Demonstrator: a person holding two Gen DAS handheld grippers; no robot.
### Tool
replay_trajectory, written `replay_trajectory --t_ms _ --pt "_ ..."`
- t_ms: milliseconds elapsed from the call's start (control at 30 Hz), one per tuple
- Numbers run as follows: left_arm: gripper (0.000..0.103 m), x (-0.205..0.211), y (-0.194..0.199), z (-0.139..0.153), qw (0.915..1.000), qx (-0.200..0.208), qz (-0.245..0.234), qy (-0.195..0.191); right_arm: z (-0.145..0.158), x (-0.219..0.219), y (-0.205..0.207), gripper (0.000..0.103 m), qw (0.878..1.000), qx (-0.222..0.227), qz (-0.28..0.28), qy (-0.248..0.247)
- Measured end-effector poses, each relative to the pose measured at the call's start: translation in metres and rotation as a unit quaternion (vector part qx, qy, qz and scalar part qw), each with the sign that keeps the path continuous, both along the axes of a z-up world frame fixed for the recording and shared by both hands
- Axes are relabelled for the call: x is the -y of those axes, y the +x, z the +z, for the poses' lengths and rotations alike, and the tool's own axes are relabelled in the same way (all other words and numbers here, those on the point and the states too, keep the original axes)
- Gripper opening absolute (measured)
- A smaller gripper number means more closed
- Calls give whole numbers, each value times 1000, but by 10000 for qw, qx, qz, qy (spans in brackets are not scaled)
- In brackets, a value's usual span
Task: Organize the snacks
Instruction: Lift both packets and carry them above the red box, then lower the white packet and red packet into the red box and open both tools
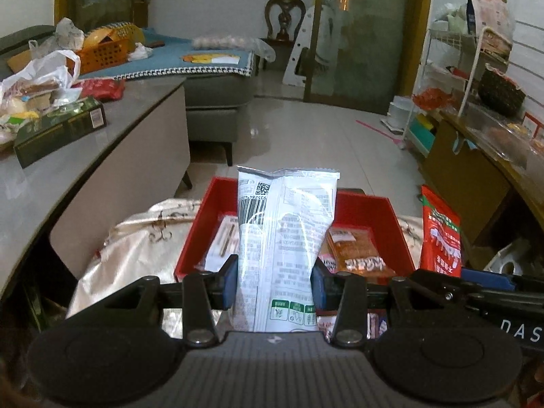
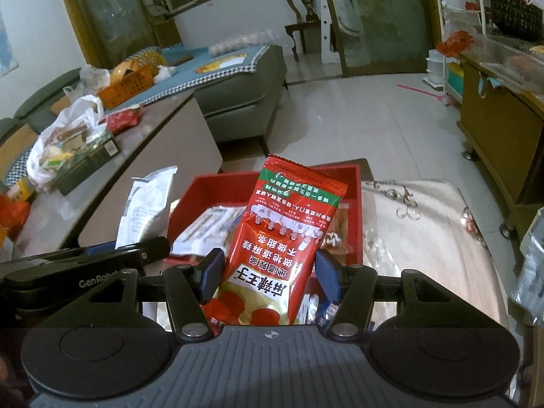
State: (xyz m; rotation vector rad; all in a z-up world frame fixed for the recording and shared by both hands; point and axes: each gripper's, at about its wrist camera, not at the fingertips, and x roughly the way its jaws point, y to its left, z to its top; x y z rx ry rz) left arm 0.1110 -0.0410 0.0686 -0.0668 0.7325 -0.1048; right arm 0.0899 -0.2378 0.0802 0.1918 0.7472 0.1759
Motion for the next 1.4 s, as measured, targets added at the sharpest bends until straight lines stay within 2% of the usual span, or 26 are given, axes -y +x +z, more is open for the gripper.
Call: replay_trajectory --t_ms 333,500,667,767,867,1000,1067,1133,1167,1200,1233,1400 --pt "37 5 17 4 9999 145 69 19 7 0 14 65 9999 137 11 22" --pt "37 6 24 -4 9999 34 101 74 2 0 25 63 10000 36 9 -62" --pt "37 3 25 -16 9997 -226 32 76 -22 6 22 63 9984 -484 -41 -273" --pt "37 -1 26 -21 9993 -376 -26 17 -53 12 9 71 9937 -1079 -214 -237" --pt "37 -5 26 -25 9987 -495 -45 -102 -81 6 -3 71 9874 -1569 -191 -110" --pt "37 -6 22 -24 9987 -496 -83 -121 -101 -23 5 85 9840 -1692 62 -557" --pt "37 -7 19 -26 9987 -487 -139 -56 -111 -33 13 86 9795 -1889 64 -699" --pt "37 -7 18 -29 9983 -556 -188 -19 -116 -42 13 85 9776 -1829 146 -1031" --pt "37 -8 18 -31 9981 -592 -193 -20 -114 -43 12 81 9777 -1813 175 -1045" --pt "37 -9 19 -32 9979 -617 -202 -30 -111 -42 11 69 9782 -1816 192 -989" --pt "37 -8 19 -33 9976 -646 -226 -42 -108 -39 11 63 9793 -1822 257 -840" --pt "37 -5 18 -33 9971 -682 -328 -118 -98 -31 8 60 9812 -1820 313 -562"
